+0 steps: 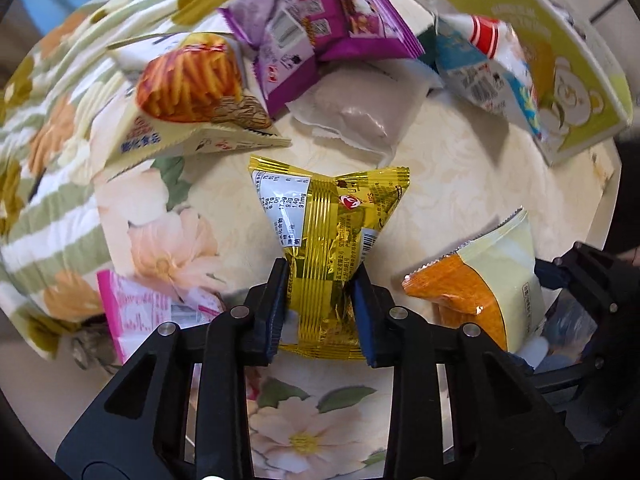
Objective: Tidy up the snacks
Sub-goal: 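Lift both bags and carry them over the green box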
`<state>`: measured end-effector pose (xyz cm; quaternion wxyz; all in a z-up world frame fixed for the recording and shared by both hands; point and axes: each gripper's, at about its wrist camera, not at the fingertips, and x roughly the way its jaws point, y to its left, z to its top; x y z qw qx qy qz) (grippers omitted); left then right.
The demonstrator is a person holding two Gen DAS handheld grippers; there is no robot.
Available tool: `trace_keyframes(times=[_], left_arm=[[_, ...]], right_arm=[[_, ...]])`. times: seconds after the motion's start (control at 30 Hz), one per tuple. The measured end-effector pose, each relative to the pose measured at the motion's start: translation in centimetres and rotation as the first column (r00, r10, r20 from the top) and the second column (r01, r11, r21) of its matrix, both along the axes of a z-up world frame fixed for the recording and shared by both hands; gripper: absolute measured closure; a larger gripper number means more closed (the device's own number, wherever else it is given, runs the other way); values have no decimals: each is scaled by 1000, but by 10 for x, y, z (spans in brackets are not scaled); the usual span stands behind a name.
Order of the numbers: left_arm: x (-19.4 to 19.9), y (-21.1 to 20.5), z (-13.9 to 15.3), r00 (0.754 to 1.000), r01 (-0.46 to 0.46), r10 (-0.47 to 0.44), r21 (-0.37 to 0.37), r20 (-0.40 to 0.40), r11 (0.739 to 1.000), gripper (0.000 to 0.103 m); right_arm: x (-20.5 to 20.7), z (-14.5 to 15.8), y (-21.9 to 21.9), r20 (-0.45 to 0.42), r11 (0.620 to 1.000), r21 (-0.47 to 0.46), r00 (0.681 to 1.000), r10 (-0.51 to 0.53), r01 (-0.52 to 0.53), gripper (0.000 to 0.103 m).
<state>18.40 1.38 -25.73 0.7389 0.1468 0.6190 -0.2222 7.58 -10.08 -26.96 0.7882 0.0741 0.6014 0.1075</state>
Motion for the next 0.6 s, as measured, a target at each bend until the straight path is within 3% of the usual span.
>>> trace_keyframes(times=[0.33, 0.6], left_arm=[[-25, 24, 32, 993, -108, 114, -139, 36, 984, 76], [-34, 24, 94, 975, -159, 193, -271, 106, 949, 76]], right_arm=[[-8, 29, -16, 71, 999, -12, 997, -32, 33, 42], [-18, 96, -51, 204, 996, 10, 975, -87, 87, 43]])
